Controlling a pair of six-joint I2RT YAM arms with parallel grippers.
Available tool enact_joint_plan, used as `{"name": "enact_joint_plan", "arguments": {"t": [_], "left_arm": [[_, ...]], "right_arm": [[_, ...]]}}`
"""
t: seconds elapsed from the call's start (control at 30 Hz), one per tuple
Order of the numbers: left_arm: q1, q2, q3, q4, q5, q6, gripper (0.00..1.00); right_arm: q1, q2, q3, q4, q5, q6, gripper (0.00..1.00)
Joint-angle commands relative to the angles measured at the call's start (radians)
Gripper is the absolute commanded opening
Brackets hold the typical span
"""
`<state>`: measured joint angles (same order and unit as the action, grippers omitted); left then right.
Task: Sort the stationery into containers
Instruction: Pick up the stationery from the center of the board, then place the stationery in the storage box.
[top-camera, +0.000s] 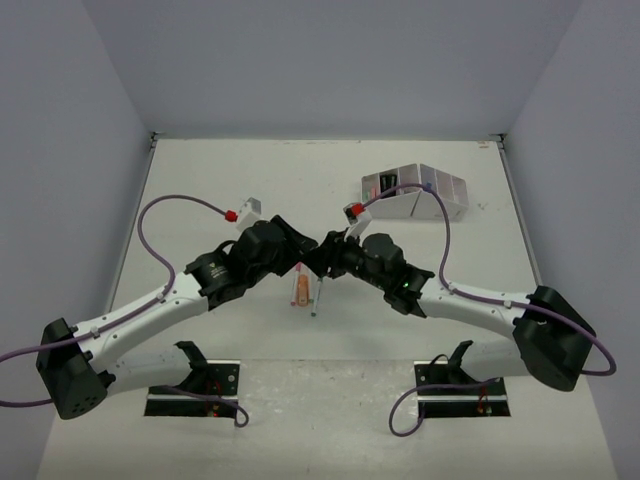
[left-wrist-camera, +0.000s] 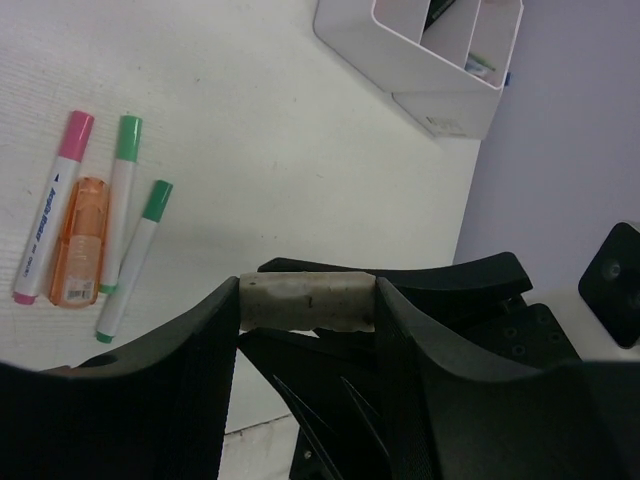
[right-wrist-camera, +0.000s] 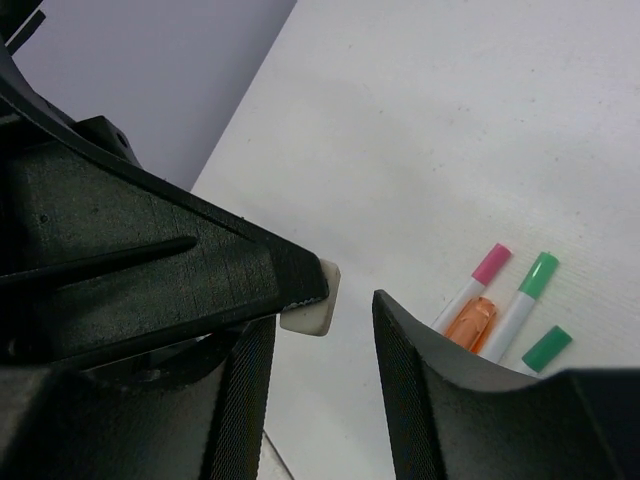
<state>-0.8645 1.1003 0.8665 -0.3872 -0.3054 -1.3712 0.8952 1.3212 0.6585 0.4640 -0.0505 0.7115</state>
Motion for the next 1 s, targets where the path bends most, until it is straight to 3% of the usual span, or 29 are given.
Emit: {"name": "enact_joint_plan", "arguments": {"t": [0.0,0.03,0.1,0.17,0.2,0.27,0.37,0.4,0.5,0.6,0.7,0.87,0.97], "left_arm": [[-0.023,0.003,0.036,0.047,0.058,-0.021,0.14],[-0.025,0.005,0.037,0.051,0.063,-0.020,0.14],[-0.025,0.010,0.037,0.061,0.068,-0.016,0.15],[-0.025,0.016,0.037,0.063,0.074,-0.006,0.19],[-0.025,0.018,0.038,0.067,0.077,0.002,0.26],[-0.025,0.019,0.032,0.085,0.084,0.020,0.51],[-0.024,0.017,0.031,0.106,0.085,0.055,0.95],[-0.024,0.016,0.038,0.100,0.073,0.078,1.00],[-0.024,0.020,0.134,-0.025,-0.038,0.141,1.00],[-0.022,-0.001,0.238,-0.254,-0.257,0.180,1.00],[-0.022,-0.080,0.248,-0.308,-0.386,0.266,1.00],[-0.022,-0.200,0.166,-0.220,-0.370,0.543,1.00],[-0.023,-0.229,0.160,-0.260,-0.369,0.627,1.00]], "right_arm": [[0.023,-0.008,0.069,0.017,0.174,-0.046,0.43],[0.025,-0.007,0.067,0.027,0.173,-0.055,0.35],[0.025,-0.013,0.064,0.037,0.171,-0.064,0.05],[0.026,-0.025,0.057,0.048,0.183,-0.072,0.00],[0.027,-0.029,0.056,0.050,0.188,-0.076,0.00],[0.026,-0.040,0.059,0.043,0.211,-0.097,0.00],[0.019,-0.071,0.063,0.011,0.248,-0.141,0.00],[0.009,-0.083,0.067,-0.026,0.264,-0.157,0.00],[-0.079,-0.118,0.090,-0.176,0.256,-0.169,0.00],[-0.278,-0.145,0.165,-0.408,0.193,-0.199,0.00],[-0.477,-0.127,0.269,-0.615,0.174,-0.271,0.00],[-0.733,0.020,0.513,-0.833,0.135,-0.362,0.00],[-0.803,0.172,0.668,-0.921,0.167,-0.403,0.00]]}}
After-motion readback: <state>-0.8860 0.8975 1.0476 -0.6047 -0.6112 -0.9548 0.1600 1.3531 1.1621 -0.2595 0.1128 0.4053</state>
